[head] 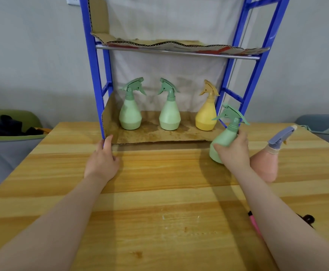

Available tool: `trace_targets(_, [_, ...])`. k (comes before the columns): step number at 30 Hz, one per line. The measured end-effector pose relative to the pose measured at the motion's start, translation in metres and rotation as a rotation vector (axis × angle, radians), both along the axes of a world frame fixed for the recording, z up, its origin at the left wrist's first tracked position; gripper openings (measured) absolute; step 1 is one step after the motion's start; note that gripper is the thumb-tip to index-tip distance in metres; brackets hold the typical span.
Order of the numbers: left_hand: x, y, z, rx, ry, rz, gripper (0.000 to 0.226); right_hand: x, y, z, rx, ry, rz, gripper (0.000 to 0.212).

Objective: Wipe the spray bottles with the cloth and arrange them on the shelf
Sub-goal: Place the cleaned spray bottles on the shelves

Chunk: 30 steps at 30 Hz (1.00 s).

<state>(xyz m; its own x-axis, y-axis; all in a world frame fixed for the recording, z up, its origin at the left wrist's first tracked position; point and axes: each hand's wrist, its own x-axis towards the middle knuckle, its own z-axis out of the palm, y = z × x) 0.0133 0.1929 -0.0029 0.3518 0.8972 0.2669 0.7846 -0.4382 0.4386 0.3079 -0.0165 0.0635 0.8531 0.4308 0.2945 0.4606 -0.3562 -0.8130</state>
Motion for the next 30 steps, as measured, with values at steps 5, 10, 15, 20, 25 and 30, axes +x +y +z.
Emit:
trace_targets(5, [-0.001,-0.001,-0.003,-0.021,0.002,-0.007,0.074,-0.028,0.000,0.040,0.081,-0.036,0.153,0.072])
trace_targets(10, [-0.001,-0.001,-0.001,-0.035,-0.015,-0.009,0.075,-0.066,0.014,0.108,0.141,-0.077,0.296,0.071])
trace_targets(15, [-0.002,-0.001,-0.002,-0.053,-0.023,-0.020,0.075,-0.102,0.038,0.177,0.241,-0.132,0.437,0.066])
trace_targets(20, [-0.004,0.001,-0.002,-0.054,-0.022,-0.014,0.077,-0.123,0.076,0.239,0.323,-0.229,0.495,0.066])
trace_targets(25, [-0.002,-0.001,-0.001,-0.038,0.003,0.002,0.074,-0.124,0.128,0.272,0.308,-0.245,0.518,0.067])
trace_targets(30, [-0.001,-0.002,0.000,-0.025,0.009,0.011,0.073,-0.117,0.178,0.272,0.199,-0.284,0.514,0.068])
